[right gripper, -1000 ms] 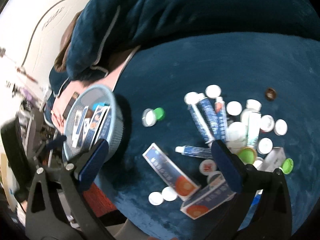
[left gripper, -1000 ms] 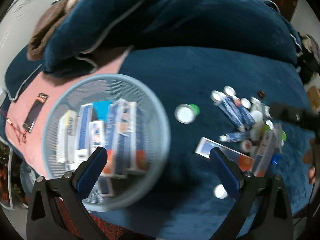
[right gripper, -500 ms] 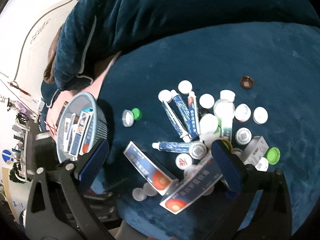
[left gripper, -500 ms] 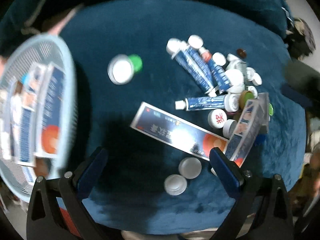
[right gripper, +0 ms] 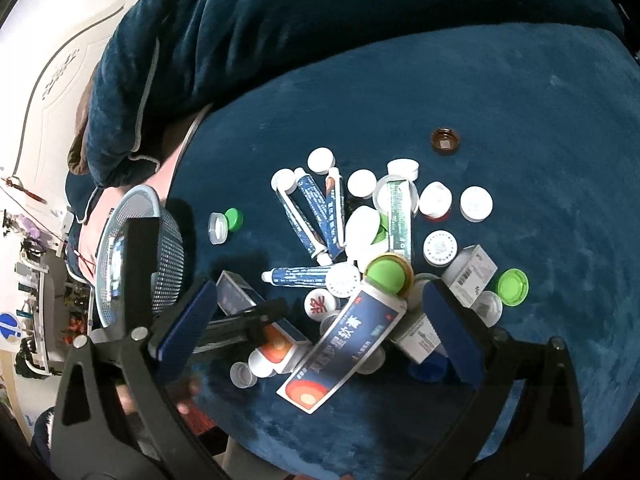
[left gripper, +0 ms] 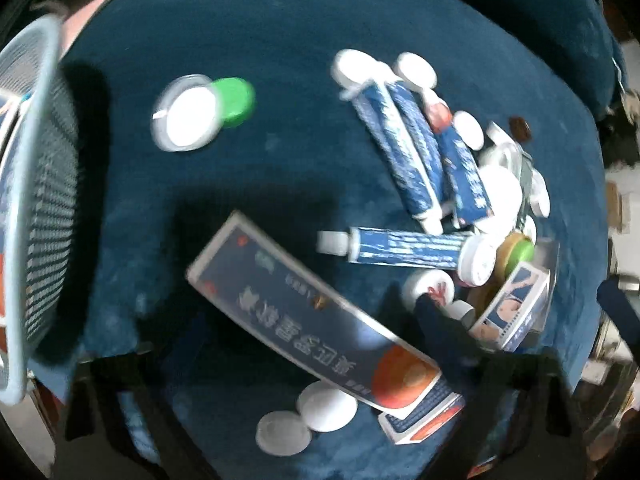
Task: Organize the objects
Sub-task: 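Grasp a blue ointment box with the left tool while the right grasps another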
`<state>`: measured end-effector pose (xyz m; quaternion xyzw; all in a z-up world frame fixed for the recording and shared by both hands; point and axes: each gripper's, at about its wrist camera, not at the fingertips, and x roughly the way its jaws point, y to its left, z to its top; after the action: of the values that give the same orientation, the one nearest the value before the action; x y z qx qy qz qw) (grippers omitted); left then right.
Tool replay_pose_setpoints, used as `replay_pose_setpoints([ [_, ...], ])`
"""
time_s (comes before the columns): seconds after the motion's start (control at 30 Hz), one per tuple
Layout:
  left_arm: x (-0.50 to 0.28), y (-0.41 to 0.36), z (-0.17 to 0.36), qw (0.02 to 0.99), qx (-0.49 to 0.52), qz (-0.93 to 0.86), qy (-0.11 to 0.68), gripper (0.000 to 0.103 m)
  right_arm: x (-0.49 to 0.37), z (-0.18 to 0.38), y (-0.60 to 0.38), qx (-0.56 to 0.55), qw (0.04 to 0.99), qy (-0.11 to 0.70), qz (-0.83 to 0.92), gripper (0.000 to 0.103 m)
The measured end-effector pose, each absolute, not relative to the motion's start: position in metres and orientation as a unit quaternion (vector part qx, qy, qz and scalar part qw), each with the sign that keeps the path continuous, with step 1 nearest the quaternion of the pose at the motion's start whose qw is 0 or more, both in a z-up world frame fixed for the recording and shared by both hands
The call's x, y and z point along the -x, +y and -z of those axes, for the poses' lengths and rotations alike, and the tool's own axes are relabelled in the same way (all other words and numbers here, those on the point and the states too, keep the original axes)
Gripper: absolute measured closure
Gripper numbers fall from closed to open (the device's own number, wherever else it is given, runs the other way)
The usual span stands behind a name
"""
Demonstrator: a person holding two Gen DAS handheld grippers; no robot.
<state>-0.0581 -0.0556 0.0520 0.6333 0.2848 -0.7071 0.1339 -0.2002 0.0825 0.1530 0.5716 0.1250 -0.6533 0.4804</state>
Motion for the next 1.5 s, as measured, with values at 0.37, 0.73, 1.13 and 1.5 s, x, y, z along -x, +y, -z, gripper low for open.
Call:
replay_pose_setpoints([
  [0.37, 0.054, -0.057, -0.077, 0.128, -0.603, 0.756, 0.222, 0.059, 0.195, -0.146, 0.085, -0.573, 0.481, 0.142, 0.648, 0.000],
  [0.73, 0.051, -0.058, -0.068, 0.112, -0.634, 0.742, 0.186, 0.037, 0.176, -0.104, 0.104, -0.646, 0.390, 0.155, 0.638, 0.000],
  [1.13, 0.047, -0.058, -0.074, 0.097, -0.622, 0.762, 0.151, 0.065, 0.180, -0.086, 0.105, -0.674, 0.373, 0.095, 0.631, 0.058],
  [1.5, 0.032, -0.065, -0.110, 0.097, -0.583, 0.796, 0.132, 0.065, 0.189, -0.112, 0.095, -0.645, 0.408, 0.079, 0.642, 0.059],
])
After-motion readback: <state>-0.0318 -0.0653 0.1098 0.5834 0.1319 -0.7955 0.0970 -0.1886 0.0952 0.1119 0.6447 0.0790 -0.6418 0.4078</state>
